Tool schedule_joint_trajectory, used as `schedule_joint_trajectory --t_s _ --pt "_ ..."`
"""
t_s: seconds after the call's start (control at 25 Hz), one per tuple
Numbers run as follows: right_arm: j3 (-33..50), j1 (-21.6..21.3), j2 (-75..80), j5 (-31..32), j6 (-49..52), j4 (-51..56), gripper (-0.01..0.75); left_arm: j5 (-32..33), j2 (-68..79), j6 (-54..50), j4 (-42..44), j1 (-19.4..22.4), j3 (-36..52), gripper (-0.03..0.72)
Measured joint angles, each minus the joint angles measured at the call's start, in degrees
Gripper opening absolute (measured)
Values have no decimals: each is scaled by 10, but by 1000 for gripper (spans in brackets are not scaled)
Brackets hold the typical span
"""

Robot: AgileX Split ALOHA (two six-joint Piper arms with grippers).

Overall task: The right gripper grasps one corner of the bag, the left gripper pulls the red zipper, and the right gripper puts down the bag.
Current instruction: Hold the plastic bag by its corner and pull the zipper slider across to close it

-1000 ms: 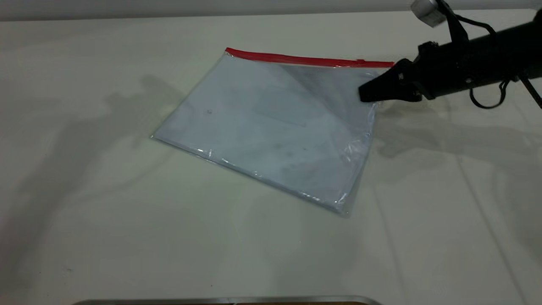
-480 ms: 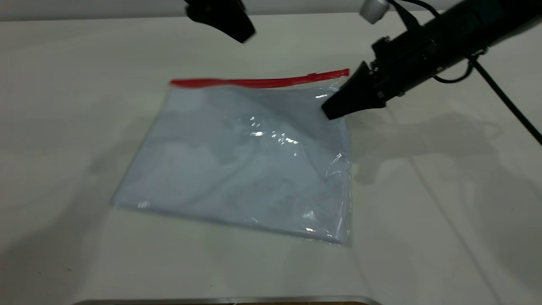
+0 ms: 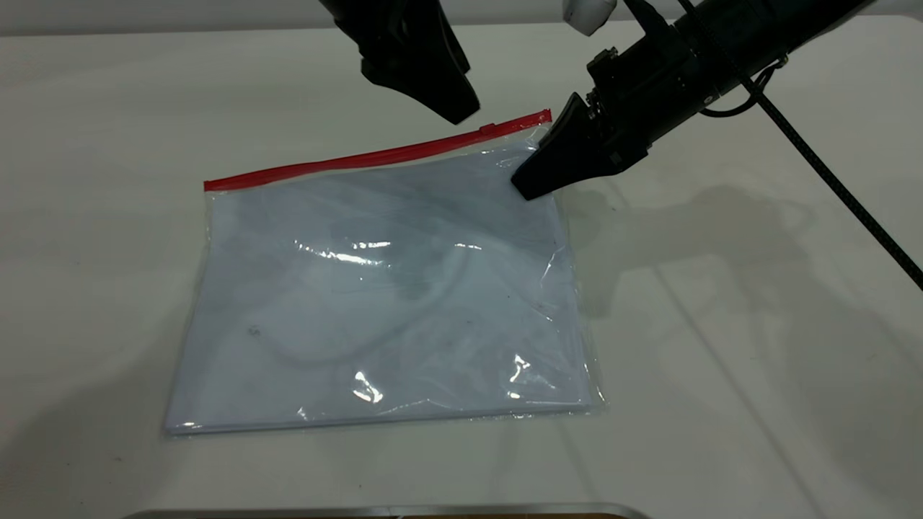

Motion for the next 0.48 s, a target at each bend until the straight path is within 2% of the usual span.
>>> schedule_joint_trajectory --t_s 0.48 --pt "0 1 -1 4 2 0 33 -8 39 61 -108 0 0 533"
